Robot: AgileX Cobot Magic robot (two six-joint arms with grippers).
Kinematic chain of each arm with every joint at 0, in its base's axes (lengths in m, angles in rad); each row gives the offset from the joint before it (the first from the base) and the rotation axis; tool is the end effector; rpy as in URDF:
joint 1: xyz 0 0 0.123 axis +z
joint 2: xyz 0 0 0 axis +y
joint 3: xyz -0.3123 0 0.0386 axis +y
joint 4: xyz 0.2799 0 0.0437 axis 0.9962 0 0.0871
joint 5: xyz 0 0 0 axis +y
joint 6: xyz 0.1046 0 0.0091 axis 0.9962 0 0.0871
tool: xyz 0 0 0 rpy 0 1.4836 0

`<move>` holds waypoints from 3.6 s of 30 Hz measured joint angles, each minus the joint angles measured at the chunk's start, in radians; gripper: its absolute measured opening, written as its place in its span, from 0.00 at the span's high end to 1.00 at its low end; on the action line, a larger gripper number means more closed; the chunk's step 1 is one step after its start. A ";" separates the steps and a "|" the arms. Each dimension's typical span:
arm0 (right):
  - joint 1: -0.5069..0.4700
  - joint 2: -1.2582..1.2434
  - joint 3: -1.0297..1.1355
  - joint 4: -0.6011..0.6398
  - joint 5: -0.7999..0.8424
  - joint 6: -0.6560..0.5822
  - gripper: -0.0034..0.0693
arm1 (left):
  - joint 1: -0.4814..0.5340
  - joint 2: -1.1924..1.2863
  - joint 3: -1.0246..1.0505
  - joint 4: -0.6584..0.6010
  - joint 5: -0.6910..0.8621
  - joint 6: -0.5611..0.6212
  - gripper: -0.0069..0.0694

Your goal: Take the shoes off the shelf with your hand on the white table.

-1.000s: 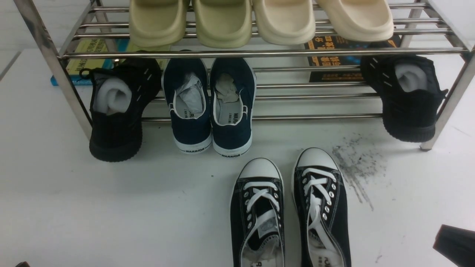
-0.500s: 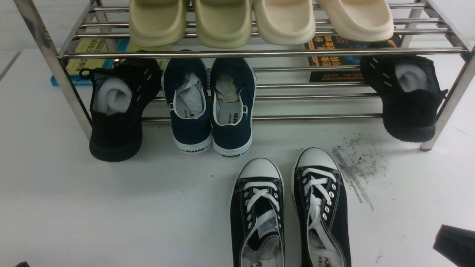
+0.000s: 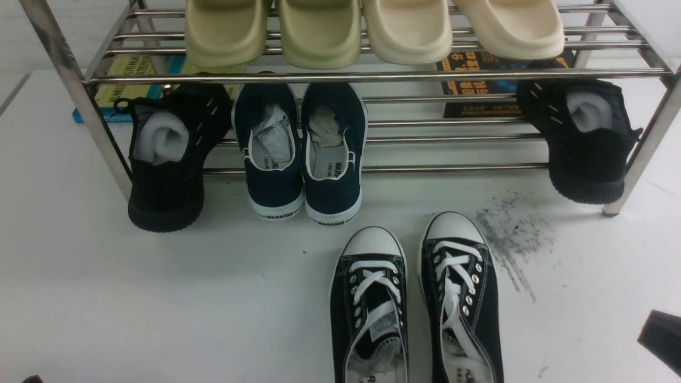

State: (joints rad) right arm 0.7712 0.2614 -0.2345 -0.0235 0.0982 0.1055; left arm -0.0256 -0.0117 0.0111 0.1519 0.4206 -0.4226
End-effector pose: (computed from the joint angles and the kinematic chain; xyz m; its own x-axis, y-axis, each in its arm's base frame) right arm 0.0677 0.0655 0.2731 -0.0841 0.0326 -0.9959 -0.6908 0.7184 0.0819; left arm 0.0665 0.0048 0.1680 -0.3004 -0.2718 -0.9143 -0.1219 0.9616 -0.2459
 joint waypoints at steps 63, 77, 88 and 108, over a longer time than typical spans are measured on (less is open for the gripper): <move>-0.689 -0.272 0.248 0.073 0.295 -0.014 0.84 | 0.000 0.000 0.000 0.000 0.000 0.000 0.59; -0.689 -0.272 0.248 0.073 0.295 -0.014 0.81 | 0.000 0.000 0.000 0.000 0.000 0.000 0.59; -0.689 -0.272 0.248 0.073 0.295 -0.014 0.80 | 0.000 0.000 0.000 0.000 0.000 0.000 0.59; -0.689 -0.272 0.248 0.073 0.295 -0.014 0.76 | 0.000 0.000 0.000 0.000 0.000 0.000 0.59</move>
State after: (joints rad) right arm 0.0820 -0.0105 0.0134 0.0493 0.3935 0.0914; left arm -0.0256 -0.0117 0.0111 0.1519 0.4206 -0.4226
